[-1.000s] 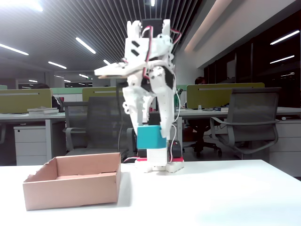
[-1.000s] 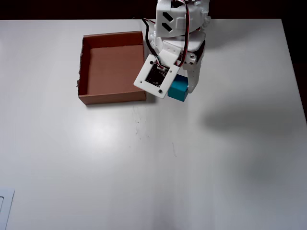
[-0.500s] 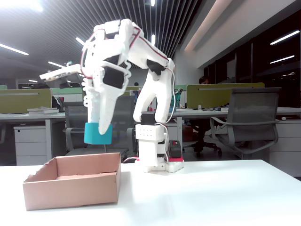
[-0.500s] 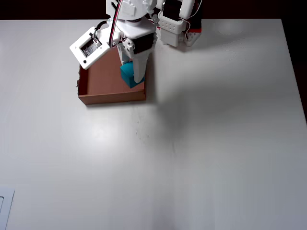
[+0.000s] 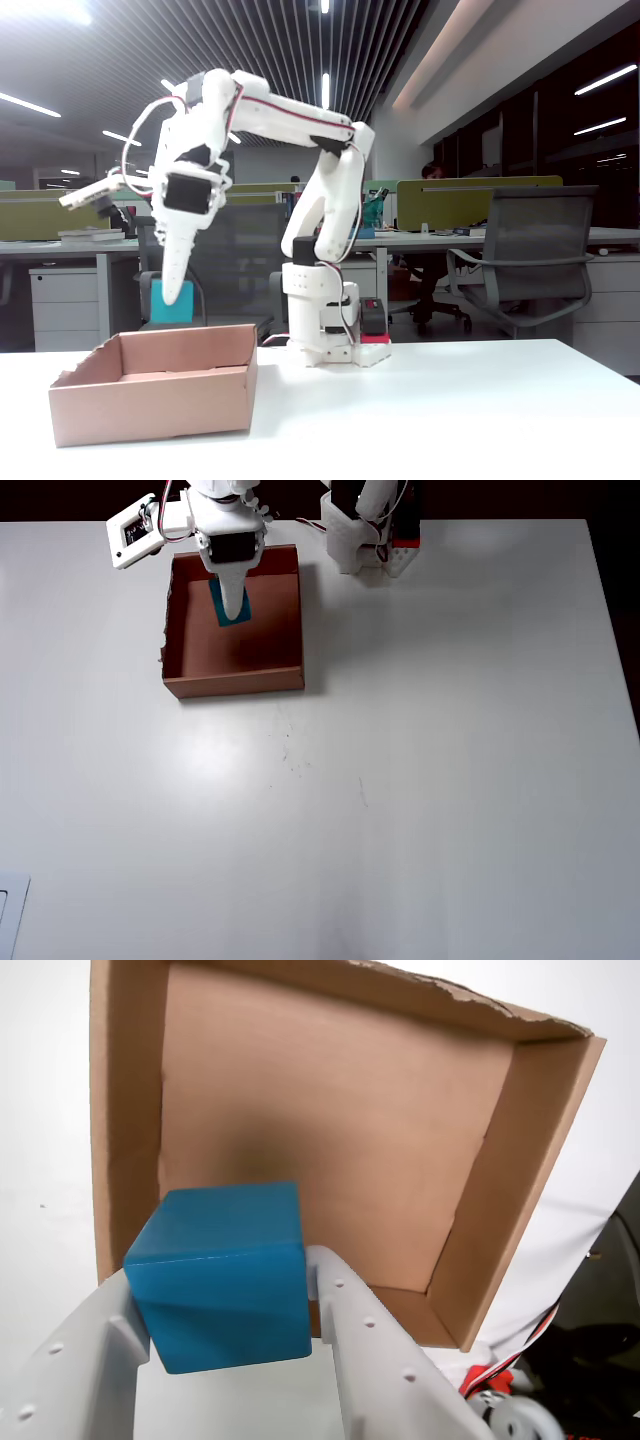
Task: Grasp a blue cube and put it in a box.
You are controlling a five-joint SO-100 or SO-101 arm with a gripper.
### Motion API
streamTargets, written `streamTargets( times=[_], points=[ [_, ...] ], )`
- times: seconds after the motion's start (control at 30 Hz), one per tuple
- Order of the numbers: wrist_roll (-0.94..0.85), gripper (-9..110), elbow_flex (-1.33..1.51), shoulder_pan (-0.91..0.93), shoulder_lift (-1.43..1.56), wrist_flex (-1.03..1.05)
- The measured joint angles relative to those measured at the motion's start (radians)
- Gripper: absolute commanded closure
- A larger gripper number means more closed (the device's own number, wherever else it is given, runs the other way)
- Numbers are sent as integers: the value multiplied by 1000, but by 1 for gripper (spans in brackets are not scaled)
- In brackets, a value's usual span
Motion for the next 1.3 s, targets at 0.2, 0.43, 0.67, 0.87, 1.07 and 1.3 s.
streamTargets(
  times=[0.2, 0.43, 0.67, 0.87, 1.07, 1.3],
  points=[
    [0, 87, 193, 2, 5, -186],
    [-21, 87, 350, 2, -25, -348],
    [-57, 87, 433, 3, -71, -425],
    [-72, 87, 430, 3, -98, -425],
    [-78, 86, 430, 3, -101, -426],
    [-78, 75, 431, 3, -103, -383]
  ],
)
